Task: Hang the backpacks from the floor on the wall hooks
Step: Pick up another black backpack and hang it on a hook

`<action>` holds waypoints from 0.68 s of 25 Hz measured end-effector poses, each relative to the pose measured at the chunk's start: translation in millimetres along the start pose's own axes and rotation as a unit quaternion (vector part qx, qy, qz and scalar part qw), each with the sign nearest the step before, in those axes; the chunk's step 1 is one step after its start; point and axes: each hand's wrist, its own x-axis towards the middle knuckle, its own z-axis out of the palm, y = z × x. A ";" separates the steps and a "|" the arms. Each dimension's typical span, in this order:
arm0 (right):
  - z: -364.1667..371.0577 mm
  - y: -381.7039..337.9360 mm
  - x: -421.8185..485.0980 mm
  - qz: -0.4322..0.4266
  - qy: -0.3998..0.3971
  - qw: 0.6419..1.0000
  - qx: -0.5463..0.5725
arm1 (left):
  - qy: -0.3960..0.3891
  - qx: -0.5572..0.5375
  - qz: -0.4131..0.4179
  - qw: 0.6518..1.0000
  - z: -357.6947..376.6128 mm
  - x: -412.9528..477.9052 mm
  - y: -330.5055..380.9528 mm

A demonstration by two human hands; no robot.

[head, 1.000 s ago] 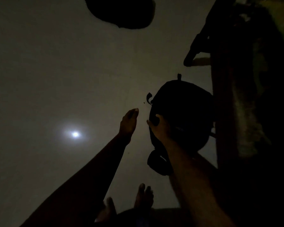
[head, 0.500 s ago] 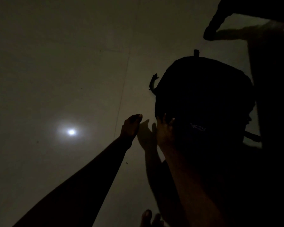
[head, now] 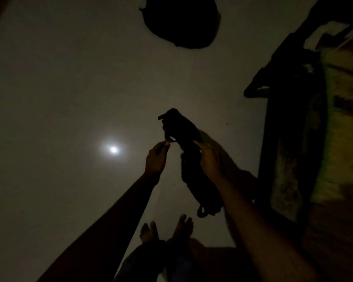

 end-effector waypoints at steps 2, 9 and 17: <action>1.3 -48.5 -44.0 -0.026 -0.001 0.994 -0.108 | -0.008 -0.004 0.021 1.000 -15.2 -52.3 47.8; 38.7 -213.0 -56.3 -0.268 -0.043 0.872 -0.407 | 0.058 -0.084 0.127 0.987 -53.3 -84.2 196.7; 48.0 -376.9 32.1 -0.245 -0.019 0.891 -0.382 | -0.005 -0.120 0.146 0.982 -38.6 24.3 373.6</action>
